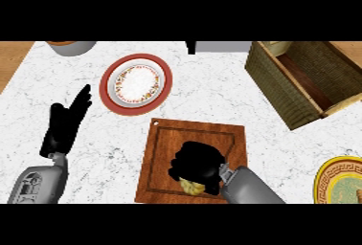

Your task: Pick the squash from the cutting board and place it in the basket

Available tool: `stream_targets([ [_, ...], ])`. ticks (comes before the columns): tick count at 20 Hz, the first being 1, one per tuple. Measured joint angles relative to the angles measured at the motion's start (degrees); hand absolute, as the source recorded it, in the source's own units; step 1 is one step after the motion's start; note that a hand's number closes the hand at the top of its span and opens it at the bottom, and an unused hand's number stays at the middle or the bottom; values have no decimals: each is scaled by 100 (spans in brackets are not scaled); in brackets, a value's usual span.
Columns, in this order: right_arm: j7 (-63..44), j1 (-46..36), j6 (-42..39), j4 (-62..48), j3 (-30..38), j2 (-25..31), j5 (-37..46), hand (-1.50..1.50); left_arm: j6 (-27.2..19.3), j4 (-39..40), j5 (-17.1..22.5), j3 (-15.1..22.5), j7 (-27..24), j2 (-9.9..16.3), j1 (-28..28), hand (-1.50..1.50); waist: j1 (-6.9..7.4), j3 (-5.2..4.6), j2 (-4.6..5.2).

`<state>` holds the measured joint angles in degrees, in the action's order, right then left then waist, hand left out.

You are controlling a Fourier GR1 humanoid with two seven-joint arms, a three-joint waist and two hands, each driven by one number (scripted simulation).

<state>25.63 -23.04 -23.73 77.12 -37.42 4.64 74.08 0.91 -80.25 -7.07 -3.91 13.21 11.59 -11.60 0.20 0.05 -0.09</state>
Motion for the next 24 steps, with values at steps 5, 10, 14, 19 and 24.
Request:
stream_targets([
  [5,-1252,-118,-195,-103,749,-291,146,150,6,64,-2,-41,-82,9,37,0,-59,-6,3],
  [10,-2906,-487,-441,-212,1563,-411,36,150,74,46,47,-73,-94,45,49,0,-11,-7,4],
  [14,-3801,-918,-344,-203,1441,-444,-257,150,136,79,62,-108,-62,88,-44,0,22,-6,9],
  [19,-4446,-1036,-204,370,1596,-458,-1191,150,87,110,15,-84,11,32,-151,0,16,-4,0],
  [24,-5183,-1268,-70,1249,1919,-462,-2496,150,70,155,-10,-50,-11,-25,-139,0,11,-4,-15],
])
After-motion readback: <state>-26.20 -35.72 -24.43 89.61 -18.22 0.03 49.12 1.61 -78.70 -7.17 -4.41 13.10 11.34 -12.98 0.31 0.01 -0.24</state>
